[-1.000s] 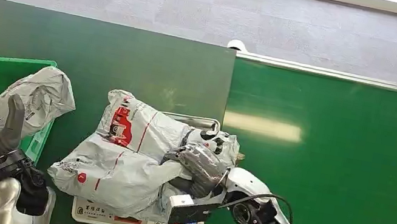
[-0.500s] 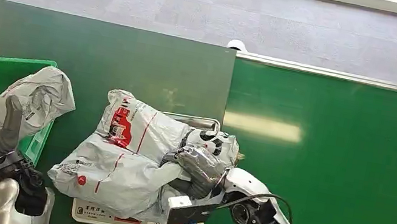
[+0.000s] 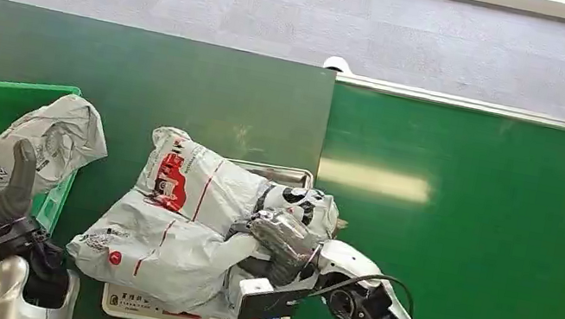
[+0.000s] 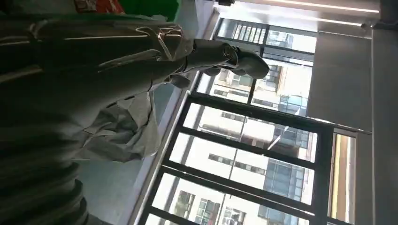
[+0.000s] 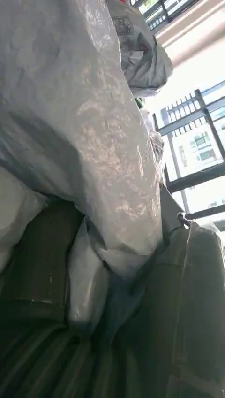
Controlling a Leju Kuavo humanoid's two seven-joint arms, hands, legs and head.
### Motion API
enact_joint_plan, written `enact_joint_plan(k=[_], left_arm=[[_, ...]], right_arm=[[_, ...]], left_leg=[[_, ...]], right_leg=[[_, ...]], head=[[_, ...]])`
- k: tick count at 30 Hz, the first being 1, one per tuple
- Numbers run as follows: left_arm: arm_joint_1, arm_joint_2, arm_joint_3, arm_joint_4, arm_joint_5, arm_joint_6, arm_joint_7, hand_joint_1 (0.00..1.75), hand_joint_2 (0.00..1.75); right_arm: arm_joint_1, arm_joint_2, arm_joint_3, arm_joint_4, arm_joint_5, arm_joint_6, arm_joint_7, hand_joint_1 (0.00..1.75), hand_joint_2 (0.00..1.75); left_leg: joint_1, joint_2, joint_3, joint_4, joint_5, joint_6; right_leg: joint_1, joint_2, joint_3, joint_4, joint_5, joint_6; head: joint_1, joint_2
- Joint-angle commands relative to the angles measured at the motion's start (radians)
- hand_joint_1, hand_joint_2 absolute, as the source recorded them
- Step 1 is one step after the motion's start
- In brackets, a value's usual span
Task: Moved the parcel from conveyor to table for the left to box.
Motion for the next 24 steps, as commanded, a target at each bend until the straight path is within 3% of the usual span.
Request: enact_joint_plan(k=[1, 2, 5, 6, 24], left_arm=[[-0.024, 0.006, 0.020, 0.055, -0.008, 0.007, 0.001, 0.00, 1.75], [-0.026, 0.007, 0.019, 0.058, -0.010, 0.009, 0.001, 0.00, 1.75], [-0.028, 0.008, 0.018, 0.061, -0.009, 0.009, 0.001, 0.00, 1.75], [-0.028, 0.009, 0.018, 0.061, -0.009, 0.007, 0.001, 0.00, 1.75], [-0.022, 0.011, 0.019, 0.056, -0.008, 0.008, 0.001, 0.00, 1.75]], right_arm=[[-0.039, -0.004, 0.044, 0.032, -0.028, 0.062, -0.014, 1.36, 1.75], [-0.036, -0.005, 0.039, 0.029, -0.043, 0.071, -0.025, 0.98, 1.75], [-0.025, -0.013, 0.023, 0.008, -0.088, 0.101, -0.051, 0.10, 1.75], [-0.022, -0.015, 0.014, 0.003, -0.109, 0.118, -0.056, 0.00, 1.75], [-0.014, -0.027, -0.004, -0.014, -0.141, 0.138, -0.069, 0.00, 1.75]], left_leg=[[0.000, 0.000, 0.000, -0.001, 0.001, 0.002], [0.000, 0.000, 0.000, 0.000, 0.000, 0.001], [0.000, -0.001, 0.000, -0.001, 0.001, 0.001], [0.000, -0.001, 0.000, -0.001, 0.001, 0.002], [0.000, -0.001, 0.000, -0.001, 0.001, 0.002]], right_leg=[[0.001, -0.001, 0.000, -0.001, 0.001, -0.002], [0.000, 0.000, 0.000, 0.000, 0.000, -0.001], [0.000, -0.002, 0.000, -0.001, 0.000, -0.002], [0.001, -0.002, 0.000, -0.001, 0.001, -0.002], [0.001, -0.002, 0.001, -0.001, 0.001, -0.002]], head=[[0.000, 0.000], [0.000, 0.000], [0.000, 0.000], [0.000, 0.000], [0.000, 0.000]])
